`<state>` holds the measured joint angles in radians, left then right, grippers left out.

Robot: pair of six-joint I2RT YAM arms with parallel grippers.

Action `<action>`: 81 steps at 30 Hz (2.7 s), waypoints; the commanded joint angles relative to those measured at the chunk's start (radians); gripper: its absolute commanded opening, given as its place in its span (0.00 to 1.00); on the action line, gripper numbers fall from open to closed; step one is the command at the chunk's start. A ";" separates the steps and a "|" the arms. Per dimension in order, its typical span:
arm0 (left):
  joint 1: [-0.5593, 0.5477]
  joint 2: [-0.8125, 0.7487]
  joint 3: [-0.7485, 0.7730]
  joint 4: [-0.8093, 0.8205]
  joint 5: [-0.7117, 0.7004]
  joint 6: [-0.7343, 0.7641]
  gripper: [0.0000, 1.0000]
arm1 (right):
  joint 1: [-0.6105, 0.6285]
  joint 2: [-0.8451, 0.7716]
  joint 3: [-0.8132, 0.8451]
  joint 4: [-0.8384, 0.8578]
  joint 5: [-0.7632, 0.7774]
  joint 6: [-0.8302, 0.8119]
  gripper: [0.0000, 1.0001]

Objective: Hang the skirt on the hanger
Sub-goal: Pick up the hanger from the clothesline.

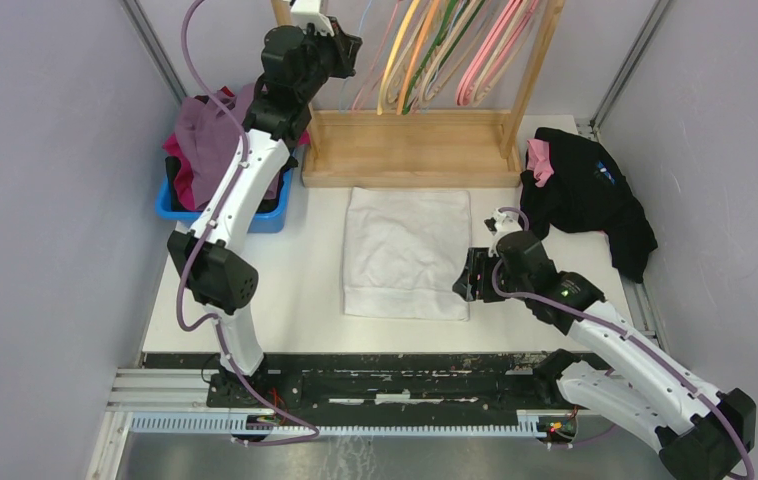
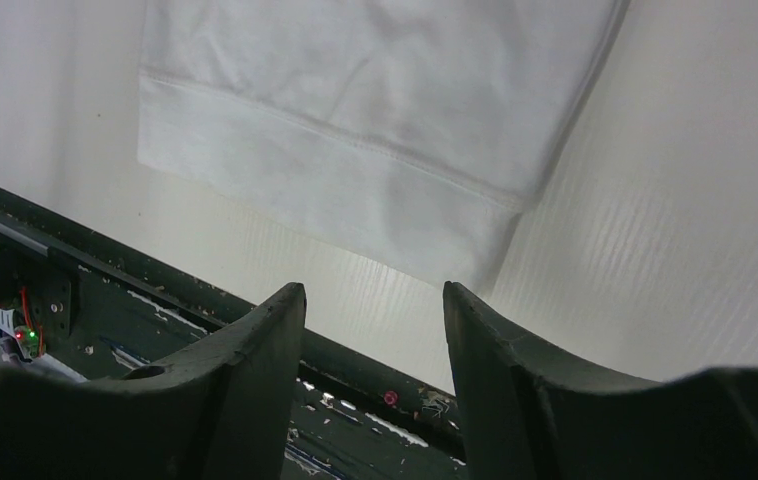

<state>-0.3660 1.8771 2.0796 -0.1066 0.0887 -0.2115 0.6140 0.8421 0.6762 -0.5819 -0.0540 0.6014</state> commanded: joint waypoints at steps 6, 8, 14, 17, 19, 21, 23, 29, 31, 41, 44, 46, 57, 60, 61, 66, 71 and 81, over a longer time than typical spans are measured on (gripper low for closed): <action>0.001 -0.064 0.027 0.013 -0.006 0.072 0.07 | 0.002 0.000 0.001 0.047 -0.019 0.004 0.60; 0.002 -0.084 0.024 -0.003 -0.025 0.083 0.06 | 0.002 -0.001 -0.001 0.048 -0.020 0.004 0.60; 0.002 -0.200 -0.080 -0.017 -0.070 0.103 0.04 | 0.002 -0.015 -0.017 0.053 -0.017 0.006 0.60; 0.002 -0.262 -0.154 0.006 -0.078 0.116 0.04 | 0.002 -0.022 -0.031 0.059 -0.022 0.012 0.60; 0.003 -0.302 -0.217 0.054 -0.073 0.120 0.03 | 0.002 -0.027 -0.038 0.063 -0.024 0.012 0.60; 0.004 -0.316 -0.219 0.064 -0.067 0.120 0.03 | 0.001 -0.028 -0.040 0.064 -0.024 0.012 0.60; 0.004 -0.303 -0.186 0.051 -0.058 0.122 0.03 | 0.002 -0.030 -0.045 0.068 -0.029 0.014 0.60; 0.004 -0.253 -0.085 0.038 -0.027 0.122 0.03 | 0.002 -0.050 -0.059 0.068 -0.032 0.022 0.60; 0.004 -0.230 -0.031 -0.022 -0.036 0.125 0.03 | 0.002 -0.057 -0.061 0.066 -0.034 0.023 0.60; 0.004 -0.450 -0.283 -0.033 -0.149 0.139 0.03 | 0.001 -0.071 -0.041 0.038 -0.030 0.004 0.60; 0.004 -0.518 -0.363 -0.036 -0.168 0.107 0.03 | 0.002 -0.072 -0.029 0.033 -0.032 0.000 0.60; 0.004 -0.566 -0.429 -0.036 -0.164 0.086 0.03 | 0.002 -0.074 -0.021 0.028 -0.040 -0.003 0.60; 0.005 -0.898 -0.743 -0.158 -0.088 -0.038 0.04 | 0.002 -0.082 0.042 -0.022 -0.082 -0.043 0.61; 0.004 -0.967 -0.804 -0.231 -0.039 -0.081 0.04 | 0.002 -0.076 0.068 -0.044 -0.091 -0.059 0.61; 0.005 -0.984 -0.823 -0.255 -0.020 -0.097 0.04 | 0.001 -0.076 0.073 -0.052 -0.092 -0.064 0.60; 0.004 -1.097 -0.998 -0.277 0.145 -0.213 0.04 | 0.001 -0.082 0.122 -0.099 -0.090 -0.102 0.61; 0.005 -1.188 -1.096 -0.288 0.280 -0.292 0.05 | 0.002 -0.083 0.174 -0.150 -0.087 -0.141 0.61; 0.003 -1.267 -1.500 0.176 0.614 -0.611 0.06 | 0.002 -0.127 0.257 -0.259 -0.014 -0.150 0.61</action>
<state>-0.3618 0.6071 0.7467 -0.2436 0.5201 -0.6098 0.6140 0.7471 0.8551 -0.7952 -0.1223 0.4706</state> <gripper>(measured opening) 0.089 0.613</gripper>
